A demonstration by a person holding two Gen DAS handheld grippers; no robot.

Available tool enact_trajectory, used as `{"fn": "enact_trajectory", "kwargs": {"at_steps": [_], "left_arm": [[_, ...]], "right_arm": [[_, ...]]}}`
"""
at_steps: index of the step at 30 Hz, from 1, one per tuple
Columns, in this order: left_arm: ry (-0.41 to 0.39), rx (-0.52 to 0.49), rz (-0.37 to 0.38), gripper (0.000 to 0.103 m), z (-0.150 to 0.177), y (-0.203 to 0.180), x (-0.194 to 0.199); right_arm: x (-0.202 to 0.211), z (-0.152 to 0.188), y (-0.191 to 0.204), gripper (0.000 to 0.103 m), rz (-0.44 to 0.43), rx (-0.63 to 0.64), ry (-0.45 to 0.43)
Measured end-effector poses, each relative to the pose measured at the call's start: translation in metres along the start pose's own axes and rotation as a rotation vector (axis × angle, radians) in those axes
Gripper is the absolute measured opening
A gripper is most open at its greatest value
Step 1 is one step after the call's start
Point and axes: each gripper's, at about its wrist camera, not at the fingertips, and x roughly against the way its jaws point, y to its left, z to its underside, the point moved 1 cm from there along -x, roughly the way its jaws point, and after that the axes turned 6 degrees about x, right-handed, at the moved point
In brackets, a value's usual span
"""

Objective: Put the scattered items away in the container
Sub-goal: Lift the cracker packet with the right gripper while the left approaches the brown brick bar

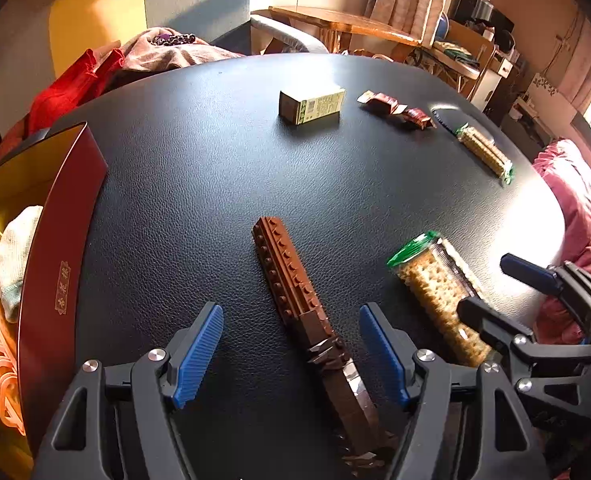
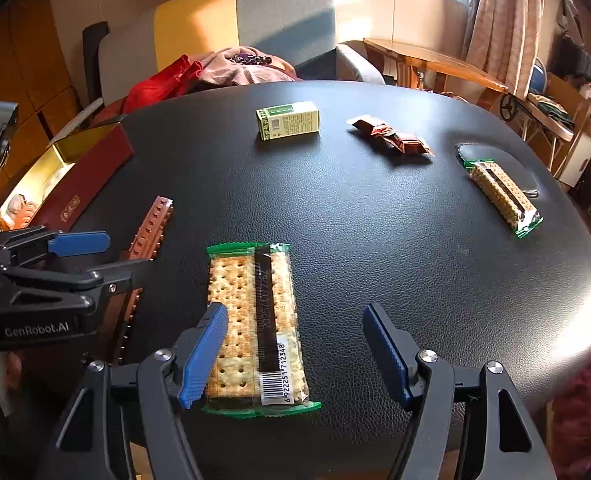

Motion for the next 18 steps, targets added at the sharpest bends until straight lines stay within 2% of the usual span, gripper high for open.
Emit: {"fn": "enact_trajectory", "kwargs": {"at_steps": [9,14,18], "left_arm": [[-0.032,-0.017,-0.082,0.074,0.006,-0.006,-0.005],[-0.013,0.024,-0.102,0.075,0.006,-0.008,-0.003],[-0.018,0.016,-0.102,0.075,0.01,-0.011,-0.003]], "right_arm": [[-0.004,-0.003,-0.001,0.07,-0.018,0.008,0.003],[-0.003,-0.004,0.003,0.063,-0.054,0.029,0.003],[-0.001,-0.004,0.009,0.063,-0.092,0.043,0.001]]}}
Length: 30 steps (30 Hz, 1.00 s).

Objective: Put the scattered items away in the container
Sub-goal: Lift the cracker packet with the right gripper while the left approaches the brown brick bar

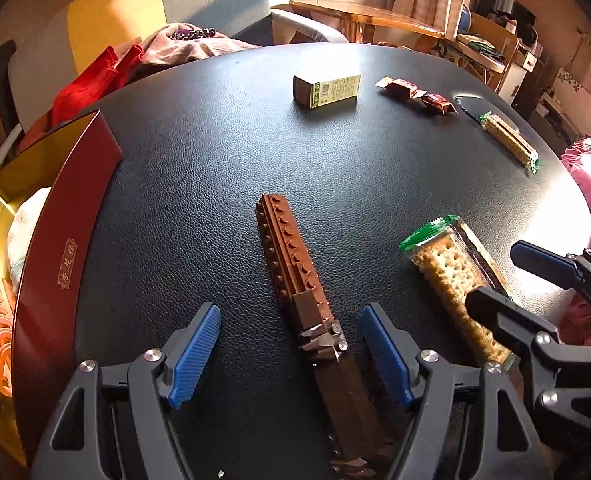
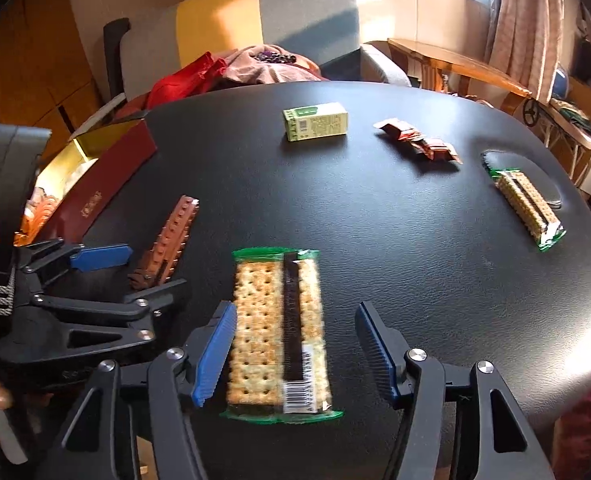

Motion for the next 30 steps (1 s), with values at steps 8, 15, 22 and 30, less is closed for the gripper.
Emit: {"fn": "enact_trajectory", "kwargs": {"at_steps": [8,15,22,30], "left_arm": [[0.003,0.009,0.014,0.071,0.0,0.001,-0.001],[-0.03,0.014,0.059,0.03,0.0,0.011,0.004],[-0.025,0.048,0.143,0.021,0.004,0.027,0.012],[-0.051,0.038,0.128,0.019,0.008,0.038,0.026]], "right_arm": [[-0.014,0.006,0.007,0.063,0.0,0.039,0.067],[-0.012,0.009,0.009,0.049,0.041,0.065,0.037],[-0.01,0.009,0.011,0.048,0.067,0.032,0.033],[-0.011,0.005,0.012,0.048,0.058,0.003,0.025]]}}
